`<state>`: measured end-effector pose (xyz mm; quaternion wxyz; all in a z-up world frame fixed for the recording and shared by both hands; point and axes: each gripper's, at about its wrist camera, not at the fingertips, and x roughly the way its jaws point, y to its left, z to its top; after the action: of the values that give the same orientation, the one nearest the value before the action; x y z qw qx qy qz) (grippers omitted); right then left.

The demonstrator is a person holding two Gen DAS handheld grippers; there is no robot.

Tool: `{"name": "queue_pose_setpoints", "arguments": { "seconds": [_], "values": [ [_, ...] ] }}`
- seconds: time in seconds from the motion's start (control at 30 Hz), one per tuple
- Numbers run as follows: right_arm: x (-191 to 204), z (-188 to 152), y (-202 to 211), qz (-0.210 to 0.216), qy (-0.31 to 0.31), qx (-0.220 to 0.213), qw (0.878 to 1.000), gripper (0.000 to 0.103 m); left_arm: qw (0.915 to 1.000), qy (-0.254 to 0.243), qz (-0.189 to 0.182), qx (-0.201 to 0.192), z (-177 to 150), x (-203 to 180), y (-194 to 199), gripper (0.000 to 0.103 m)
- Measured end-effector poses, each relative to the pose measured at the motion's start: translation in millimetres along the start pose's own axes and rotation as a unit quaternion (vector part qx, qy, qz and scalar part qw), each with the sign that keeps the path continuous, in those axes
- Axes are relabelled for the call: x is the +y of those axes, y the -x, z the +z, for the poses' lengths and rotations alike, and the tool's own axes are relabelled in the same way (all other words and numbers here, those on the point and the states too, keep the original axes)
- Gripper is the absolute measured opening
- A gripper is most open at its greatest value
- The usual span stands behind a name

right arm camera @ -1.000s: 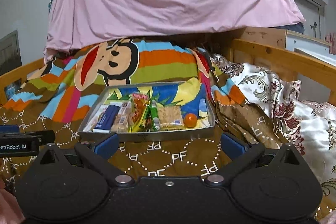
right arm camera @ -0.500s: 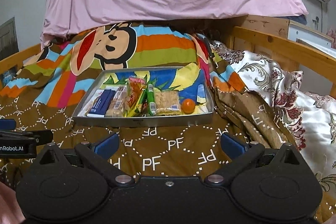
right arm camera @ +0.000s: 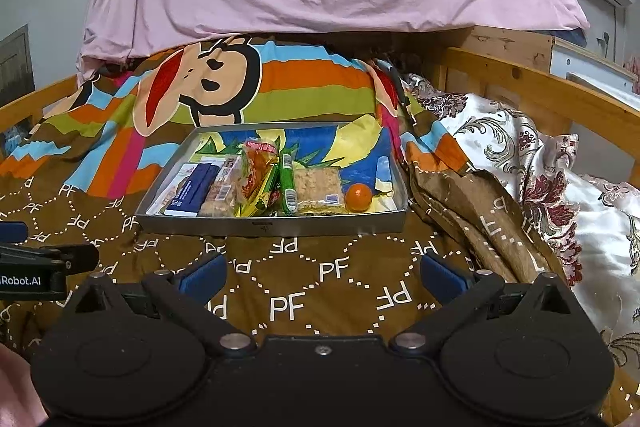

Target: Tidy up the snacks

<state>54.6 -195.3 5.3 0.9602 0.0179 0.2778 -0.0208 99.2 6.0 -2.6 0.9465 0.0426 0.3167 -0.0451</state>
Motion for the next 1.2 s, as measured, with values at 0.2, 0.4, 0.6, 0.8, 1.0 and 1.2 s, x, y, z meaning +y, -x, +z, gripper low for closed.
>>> {"name": "queue_pose_setpoints", "arguments": {
  "seconds": [0.2,0.4,0.6,0.8,1.0,1.2],
  "values": [
    [0.4,-0.6,-0.7,-0.001,0.002,0.002,1.000,0.102,1.0000,0.000,0.000,0.000,0.0,-0.3,0.2,0.103],
    [-0.3,-0.4,-0.8,-0.001,0.001,0.002,1.000,0.102,1.0000,-0.001,0.000,0.001,-0.4,-0.2,0.1,0.103],
    [-0.4,-0.5,-1.1,-0.001,0.001,0.003,1.000,0.102,1.0000,-0.001,0.001,0.002,-0.5,-0.5,0.2,0.103],
    [-0.6,-0.8,-1.3,-0.001,0.002,0.004,1.000,0.102,1.0000,-0.002,0.001,0.003,-0.6,-0.3,0.3,0.103],
    [-0.4,-1.7,-2.7,-0.002,0.003,0.006,1.000,0.102,1.0000,-0.003,0.001,0.004,-2.5,0.5,-0.3,0.103],
    [-0.2,-1.5,-2.8,-0.002,0.004,0.006,1.000,0.102,1.0000,-0.004,0.001,0.004,-2.9,0.8,-0.4,0.103]
  ]
}}
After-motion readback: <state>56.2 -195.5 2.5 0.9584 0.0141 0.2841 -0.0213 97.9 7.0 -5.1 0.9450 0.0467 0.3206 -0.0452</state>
